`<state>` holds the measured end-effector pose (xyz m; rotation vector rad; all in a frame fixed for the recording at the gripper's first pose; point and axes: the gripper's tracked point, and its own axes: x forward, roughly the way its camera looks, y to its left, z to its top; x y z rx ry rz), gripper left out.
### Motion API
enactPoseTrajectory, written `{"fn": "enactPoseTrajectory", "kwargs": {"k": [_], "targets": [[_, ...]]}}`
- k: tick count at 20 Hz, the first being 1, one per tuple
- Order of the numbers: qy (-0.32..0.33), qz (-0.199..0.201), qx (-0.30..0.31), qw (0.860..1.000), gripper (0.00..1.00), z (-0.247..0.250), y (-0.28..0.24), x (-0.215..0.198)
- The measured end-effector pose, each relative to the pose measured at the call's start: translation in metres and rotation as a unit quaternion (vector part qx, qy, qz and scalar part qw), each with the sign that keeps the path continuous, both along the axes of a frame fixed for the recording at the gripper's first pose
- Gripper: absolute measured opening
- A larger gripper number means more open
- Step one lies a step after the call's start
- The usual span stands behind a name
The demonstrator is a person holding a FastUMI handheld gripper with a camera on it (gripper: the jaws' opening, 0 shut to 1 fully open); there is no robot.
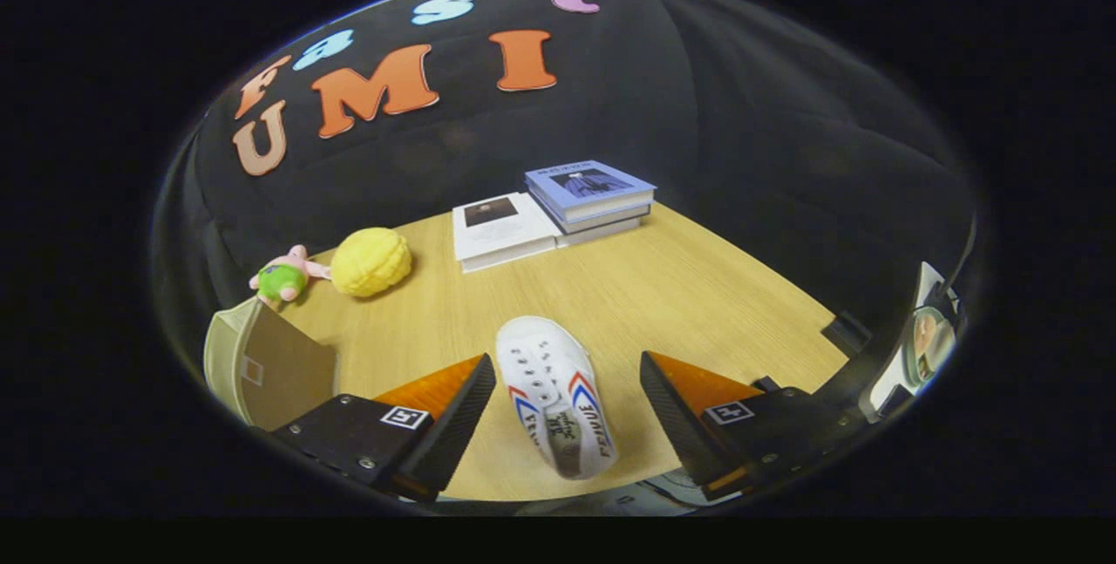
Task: Open the storage box then place both shoes into the box .Put the left shoe in first, then the right shoe, with the right side of both shoes facing outward in a uniform manner.
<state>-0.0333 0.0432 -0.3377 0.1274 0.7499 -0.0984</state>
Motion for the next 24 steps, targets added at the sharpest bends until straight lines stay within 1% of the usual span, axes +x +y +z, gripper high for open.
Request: {"fn": "enactPoseTrajectory", "kwargs": {"k": [5, 7, 13, 15, 17, 19, 22, 24], "targets": [[0.047, 0.0, 0.001, 0.999, 0.98, -0.036, -0.014, -0.014], [0.066, 0.003, 0.001, 0.998, 0.94, -0.051, -0.015, -0.018], [0.112, 0.02, 0.01, 0.993, 0.76, -0.087, -0.005, -0.024], [0.113, 0.022, 0.028, 0.993, 0.67, -0.089, 0.001, -0.02], [0.114, 0.024, 0.041, 0.992, 0.48, -0.089, 0.005, -0.02], [0.114, 0.029, 0.028, 0.993, 0.3, -0.091, 0.001, -0.019], [0.109, 0.015, 0.028, 0.994, 0.03, -0.082, 0.002, -0.018], [0.103, 0.0, 0.021, 0.994, 0.01, -0.073, 0.002, -0.02]]}}
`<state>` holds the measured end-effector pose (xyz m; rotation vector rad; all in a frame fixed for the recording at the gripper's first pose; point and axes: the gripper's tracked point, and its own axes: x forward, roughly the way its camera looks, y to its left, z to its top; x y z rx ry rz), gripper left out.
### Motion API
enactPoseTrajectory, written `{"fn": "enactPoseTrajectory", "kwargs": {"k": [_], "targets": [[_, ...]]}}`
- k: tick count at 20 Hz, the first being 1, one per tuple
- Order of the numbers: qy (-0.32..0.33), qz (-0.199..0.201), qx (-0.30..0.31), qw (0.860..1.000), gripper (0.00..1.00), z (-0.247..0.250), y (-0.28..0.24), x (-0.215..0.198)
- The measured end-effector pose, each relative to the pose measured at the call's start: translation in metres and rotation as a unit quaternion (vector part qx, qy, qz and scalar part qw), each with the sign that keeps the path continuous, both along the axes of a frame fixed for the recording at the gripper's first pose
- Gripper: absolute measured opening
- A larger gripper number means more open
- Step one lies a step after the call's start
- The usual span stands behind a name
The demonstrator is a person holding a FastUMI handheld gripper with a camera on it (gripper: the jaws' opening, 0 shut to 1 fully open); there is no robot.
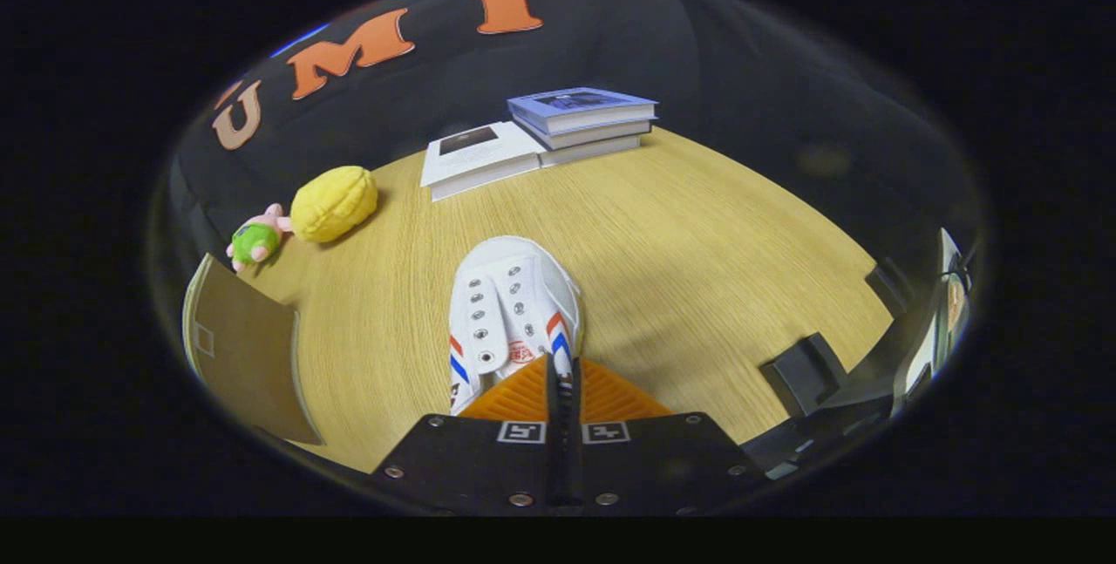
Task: Open the storage box then place both shoes into the box .Put the left shoe in first, then the right shoe, with the right side of both shoes facing outward in a uniform manner.
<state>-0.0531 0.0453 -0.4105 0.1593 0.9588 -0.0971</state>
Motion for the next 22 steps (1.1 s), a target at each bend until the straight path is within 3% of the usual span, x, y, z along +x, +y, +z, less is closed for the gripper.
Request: {"fn": "enactPoseTrajectory", "kwargs": {"k": [3, 12, 22], "targets": [[-0.017, -0.016, 0.028, 0.999, 0.01, 0.023, 0.017, 0.006], [-0.08, -0.016, 0.052, 0.995, 0.01, 0.108, 0.096, 0.008], [-0.127, 0.04, 0.07, 0.989, 0.01, 0.178, 0.227, -0.009]]}}
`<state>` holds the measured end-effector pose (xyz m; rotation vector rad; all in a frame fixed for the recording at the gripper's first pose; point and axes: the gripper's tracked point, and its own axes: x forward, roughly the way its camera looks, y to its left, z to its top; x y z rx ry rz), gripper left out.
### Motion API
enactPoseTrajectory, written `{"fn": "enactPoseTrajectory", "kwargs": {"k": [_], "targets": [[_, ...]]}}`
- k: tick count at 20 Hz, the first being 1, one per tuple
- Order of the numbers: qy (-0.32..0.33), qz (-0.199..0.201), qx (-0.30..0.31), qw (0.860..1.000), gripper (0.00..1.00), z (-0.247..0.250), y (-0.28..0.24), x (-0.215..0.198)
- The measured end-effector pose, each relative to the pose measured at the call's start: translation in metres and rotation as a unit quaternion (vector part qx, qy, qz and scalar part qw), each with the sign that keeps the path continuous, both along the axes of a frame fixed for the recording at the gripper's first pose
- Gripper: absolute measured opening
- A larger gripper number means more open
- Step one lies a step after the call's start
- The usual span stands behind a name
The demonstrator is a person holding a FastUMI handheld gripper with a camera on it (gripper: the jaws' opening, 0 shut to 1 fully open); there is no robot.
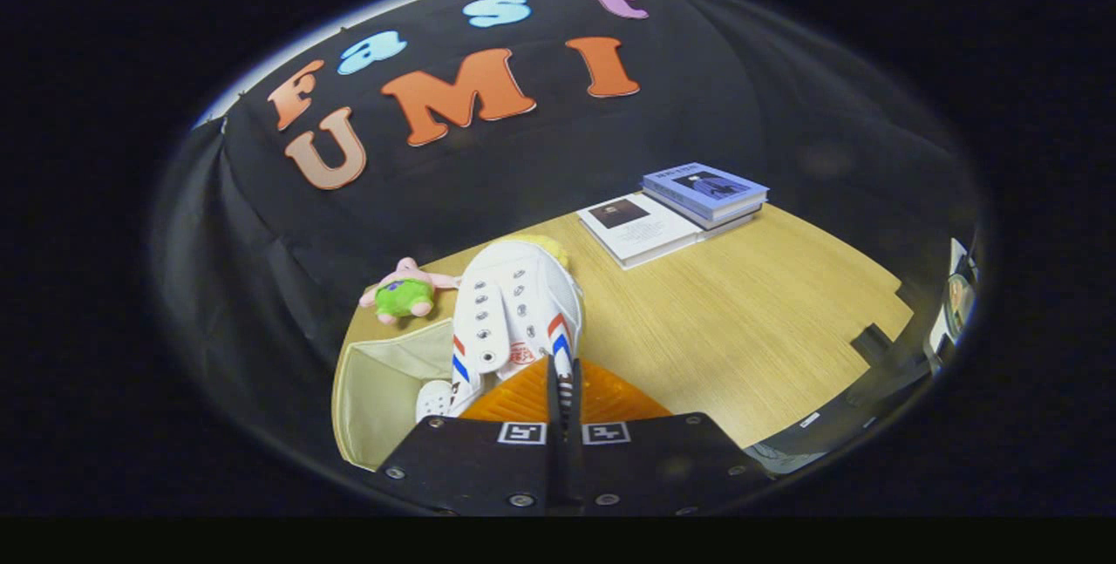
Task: Open the storage box then place both shoes into the box .Put the left shoe in first, then the right shoe, with the right side of both shoes facing outward in a uniform manner.
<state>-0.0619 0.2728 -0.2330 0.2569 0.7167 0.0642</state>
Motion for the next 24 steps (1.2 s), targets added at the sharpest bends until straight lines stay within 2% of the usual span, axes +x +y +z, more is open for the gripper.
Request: {"fn": "enactPoseTrajectory", "kwargs": {"k": [4, 11, 16, 24], "targets": [[-0.003, 0.036, 0.009, 0.999, 0.01, 0.002, 0.051, -0.01], [0.031, 0.068, -0.004, 0.997, 0.01, -0.025, 0.101, -0.034], [0.056, 0.071, -0.023, 0.996, 0.01, -0.046, 0.107, -0.04], [0.06, 0.076, -0.048, 0.994, 0.03, -0.051, 0.104, -0.049]]}}
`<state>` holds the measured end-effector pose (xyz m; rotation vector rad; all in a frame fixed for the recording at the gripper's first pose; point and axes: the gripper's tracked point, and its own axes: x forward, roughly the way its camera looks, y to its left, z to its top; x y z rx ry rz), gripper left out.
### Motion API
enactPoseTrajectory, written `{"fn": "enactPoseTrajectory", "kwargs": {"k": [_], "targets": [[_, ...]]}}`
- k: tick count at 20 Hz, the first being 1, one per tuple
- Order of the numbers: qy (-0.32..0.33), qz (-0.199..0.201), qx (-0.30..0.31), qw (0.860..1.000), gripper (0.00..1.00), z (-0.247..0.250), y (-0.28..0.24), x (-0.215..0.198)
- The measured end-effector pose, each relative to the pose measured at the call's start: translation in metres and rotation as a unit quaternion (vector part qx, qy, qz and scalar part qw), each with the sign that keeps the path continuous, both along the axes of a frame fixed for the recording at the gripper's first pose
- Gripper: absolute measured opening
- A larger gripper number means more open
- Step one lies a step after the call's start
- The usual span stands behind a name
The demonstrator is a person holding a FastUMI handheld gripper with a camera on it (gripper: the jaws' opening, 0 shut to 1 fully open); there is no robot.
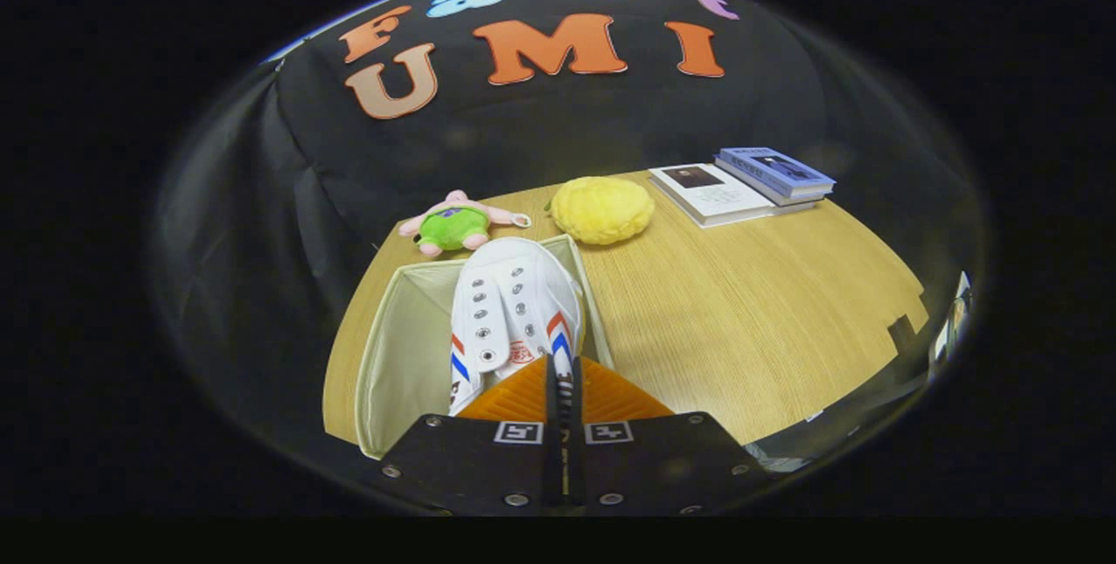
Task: Open the storage box then place both shoes into the box .Put the left shoe in first, then the right shoe, with the right side of both shoes facing outward in a uniform manner.
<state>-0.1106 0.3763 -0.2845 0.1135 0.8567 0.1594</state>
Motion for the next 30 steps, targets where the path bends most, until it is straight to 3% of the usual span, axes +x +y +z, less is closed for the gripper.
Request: {"fn": "enactPoseTrajectory", "kwargs": {"k": [4, 7, 9, 12, 19, 30], "targets": [[0.01, 0.003, -0.011, 1.0, 0.04, -0.007, 0.0, -0.004], [-0.02, 0.009, 0.03, 0.999, 0.29, 0.012, 0.017, 0.004], [-0.05, 0.01, 0.017, 0.999, 0.46, 0.031, 0.007, 0.015], [-0.068, 0.003, 0.024, 0.997, 0.99, 0.047, -0.005, 0.023], [-0.138, -0.021, 0.017, 0.99, 0.99, 0.11, -0.066, 0.054], [-0.254, -0.035, 0.022, 0.966, 0.99, 0.223, -0.175, 0.083]]}}
